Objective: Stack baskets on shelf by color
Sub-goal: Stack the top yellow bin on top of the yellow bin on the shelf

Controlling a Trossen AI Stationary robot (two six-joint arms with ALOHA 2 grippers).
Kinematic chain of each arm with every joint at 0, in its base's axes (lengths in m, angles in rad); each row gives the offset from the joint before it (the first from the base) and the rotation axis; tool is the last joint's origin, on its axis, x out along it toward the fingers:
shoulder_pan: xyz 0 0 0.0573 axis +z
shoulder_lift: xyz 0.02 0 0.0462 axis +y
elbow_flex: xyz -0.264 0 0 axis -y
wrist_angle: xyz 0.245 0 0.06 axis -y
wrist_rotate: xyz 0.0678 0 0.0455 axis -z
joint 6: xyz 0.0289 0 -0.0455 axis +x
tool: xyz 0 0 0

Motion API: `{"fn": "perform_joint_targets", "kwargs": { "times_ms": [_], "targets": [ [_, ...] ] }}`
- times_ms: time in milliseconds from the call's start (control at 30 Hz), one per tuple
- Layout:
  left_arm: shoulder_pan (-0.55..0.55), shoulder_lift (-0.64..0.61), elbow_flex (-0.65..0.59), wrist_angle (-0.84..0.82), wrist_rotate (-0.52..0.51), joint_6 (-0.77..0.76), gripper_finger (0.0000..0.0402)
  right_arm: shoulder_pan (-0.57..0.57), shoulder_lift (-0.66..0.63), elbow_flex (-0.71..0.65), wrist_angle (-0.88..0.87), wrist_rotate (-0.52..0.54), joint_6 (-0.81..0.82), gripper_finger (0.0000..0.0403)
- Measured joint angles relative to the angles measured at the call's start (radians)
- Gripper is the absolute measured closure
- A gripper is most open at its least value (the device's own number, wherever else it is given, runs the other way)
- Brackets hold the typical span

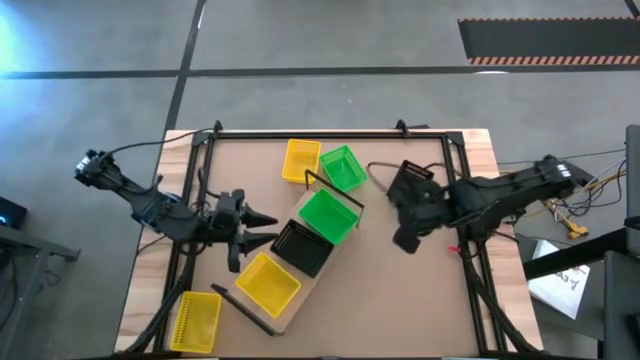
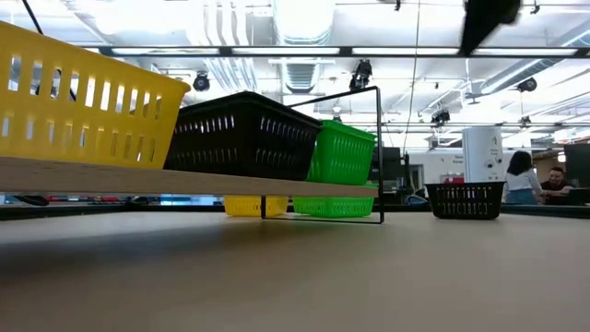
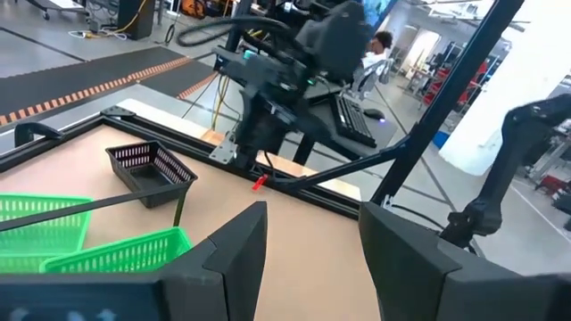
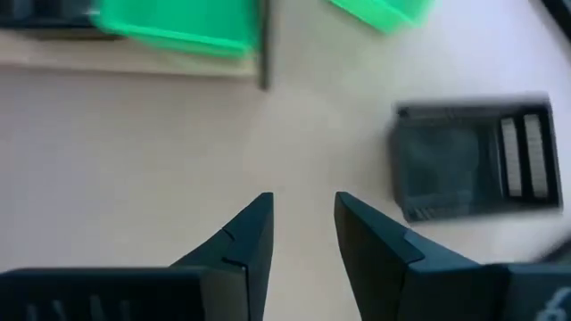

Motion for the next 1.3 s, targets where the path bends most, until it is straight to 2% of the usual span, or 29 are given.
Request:
{"fn": "perform_joint_targets", "kwargs": {
  "times_ms": [200, 400, 500, 567, 667, 733, 867, 967, 1133, 1300],
  "targets": [
    [0.000, 0.034, 0.009, -0.053, 0.005, -0.041, 0.0238, -0.032, -0.131, -0.186, 0.026, 0.001, 0.172, 0.0276],
    [0.073, 0.067, 0.132, -0.474, 0.023, -0.324, 0.0238, -0.033, -0.167, -0.301, 0.141, 0.001, 0.186, 0.0261],
    [0.193, 0.101, 0.180, -0.652, 0.150, -0.360, 0.0238, -0.033, -0.164, -0.343, 0.217, 0.001, 0.155, 0.0259],
    [0.312, 0.131, 0.179, -0.722, 0.291, -0.279, 0.0238, -0.033, -0.158, -0.369, 0.267, 0.001, 0.140, 0.0260],
    [0.493, 0.195, 0.157, -0.709, 0.519, -0.004, 0.0238, -0.029, -0.149, -0.392, 0.326, 0.001, 0.132, 0.0265],
    [0.590, 0.247, 0.151, -0.695, 0.594, 0.186, 0.0238, -0.018, -0.149, -0.401, 0.352, -0.003, 0.133, 0.0269],
    [0.735, 0.364, 0.153, -0.653, 0.602, 0.499, 0.0238, 0.027, -0.154, -0.397, 0.362, -0.009, 0.173, 0.0276],
    [0.812, 0.442, 0.153, -0.605, 0.602, 0.637, 0.0238, 0.078, -0.157, -0.375, 0.366, -0.007, 0.206, 0.0282],
    [0.901, 0.568, 0.152, -0.589, 0.603, 0.722, 0.0238, 0.167, -0.156, -0.337, 0.364, 0.014, 0.268, 0.0293],
    [0.947, 0.649, 0.150, -0.545, 0.549, 0.733, 0.0238, 0.240, -0.156, -0.315, 0.363, 0.100, 0.354, 0.0304]
  ]
}}
